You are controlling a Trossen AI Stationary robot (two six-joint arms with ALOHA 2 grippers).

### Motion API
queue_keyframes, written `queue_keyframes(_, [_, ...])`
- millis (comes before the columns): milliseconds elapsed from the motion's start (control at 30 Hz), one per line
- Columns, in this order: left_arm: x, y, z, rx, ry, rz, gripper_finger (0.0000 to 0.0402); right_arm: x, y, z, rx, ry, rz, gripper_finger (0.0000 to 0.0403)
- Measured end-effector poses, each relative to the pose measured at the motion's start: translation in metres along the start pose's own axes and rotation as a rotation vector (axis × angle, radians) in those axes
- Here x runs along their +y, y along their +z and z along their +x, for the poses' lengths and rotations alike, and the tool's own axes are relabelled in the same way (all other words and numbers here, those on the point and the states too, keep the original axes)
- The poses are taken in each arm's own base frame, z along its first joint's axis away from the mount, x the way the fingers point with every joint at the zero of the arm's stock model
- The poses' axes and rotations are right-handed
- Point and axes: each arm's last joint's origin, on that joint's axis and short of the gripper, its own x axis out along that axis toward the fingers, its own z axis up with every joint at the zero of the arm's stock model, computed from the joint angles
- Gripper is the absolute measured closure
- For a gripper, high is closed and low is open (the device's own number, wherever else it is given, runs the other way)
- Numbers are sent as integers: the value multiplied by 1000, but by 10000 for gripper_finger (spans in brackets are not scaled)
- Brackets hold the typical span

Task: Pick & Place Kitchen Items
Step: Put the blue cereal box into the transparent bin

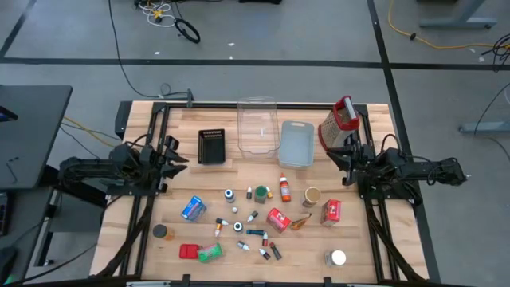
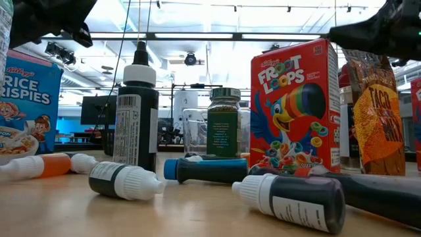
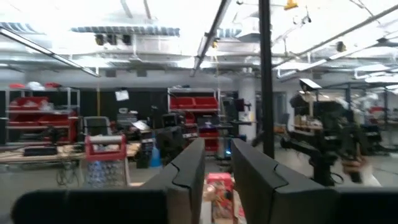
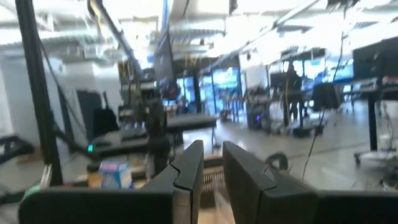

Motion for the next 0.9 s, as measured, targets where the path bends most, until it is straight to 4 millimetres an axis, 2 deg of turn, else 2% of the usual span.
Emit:
queue_keyframes(200, [1, 12, 6, 22, 23, -26, 272, 0, 13, -1, -133, -3, -14, 334])
queue_keyframes(267, [1, 16, 10, 74, 42, -12, 267, -1, 19, -2, -196, -50, -99, 334])
queue_keyframes(433, [4, 31, 24, 204, 130, -2, 264, -7, 34, -7, -288, -301, -389, 334])
queue_keyframes(567, [5, 51, 39, 275, 137, 23, 264, -10, 42, -11, -312, -456, -514, 334])
queue_keyframes(733, [6, 73, 58, 442, 163, 16, 264, -7, 47, -13, -383, -385, -614, 334])
queue_keyframes(900, [10, 80, 79, 564, 232, 52, 264, -2, 53, -14, -489, -239, -642, 326])
